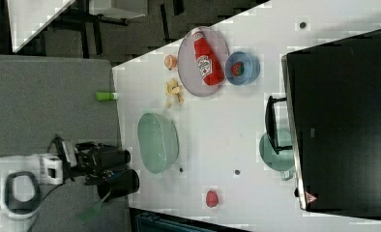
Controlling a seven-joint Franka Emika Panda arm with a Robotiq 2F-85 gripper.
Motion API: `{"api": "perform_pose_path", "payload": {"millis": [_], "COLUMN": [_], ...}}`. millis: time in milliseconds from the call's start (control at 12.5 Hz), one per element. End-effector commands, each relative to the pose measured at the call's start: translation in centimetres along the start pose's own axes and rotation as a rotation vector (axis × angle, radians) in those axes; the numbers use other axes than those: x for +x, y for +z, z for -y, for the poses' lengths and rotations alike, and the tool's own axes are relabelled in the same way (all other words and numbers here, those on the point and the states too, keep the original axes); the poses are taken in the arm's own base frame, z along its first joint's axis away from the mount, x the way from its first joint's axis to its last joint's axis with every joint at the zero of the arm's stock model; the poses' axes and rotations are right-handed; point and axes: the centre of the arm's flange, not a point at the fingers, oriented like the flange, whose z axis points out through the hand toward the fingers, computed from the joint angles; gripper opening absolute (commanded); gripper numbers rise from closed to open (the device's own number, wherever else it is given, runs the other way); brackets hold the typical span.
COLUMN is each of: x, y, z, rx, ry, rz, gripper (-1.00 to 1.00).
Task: Drag strainer left to right.
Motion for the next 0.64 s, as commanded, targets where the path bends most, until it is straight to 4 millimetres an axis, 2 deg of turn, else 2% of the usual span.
{"api": "perform_pose_path", "payload": {"millis": [80, 320, 640], "x": [-1.8, -4.0, -5.1], "y": [1.1, 7.0, 15.3], "z": [2.9, 5.6, 8.3], "rx": [0.077, 0.055, 0.037], "ry": [0.313, 0.434, 0.546], "rz": [0.048, 0.129, 0.225], "gripper": [1.0, 1.0, 1.0]}}
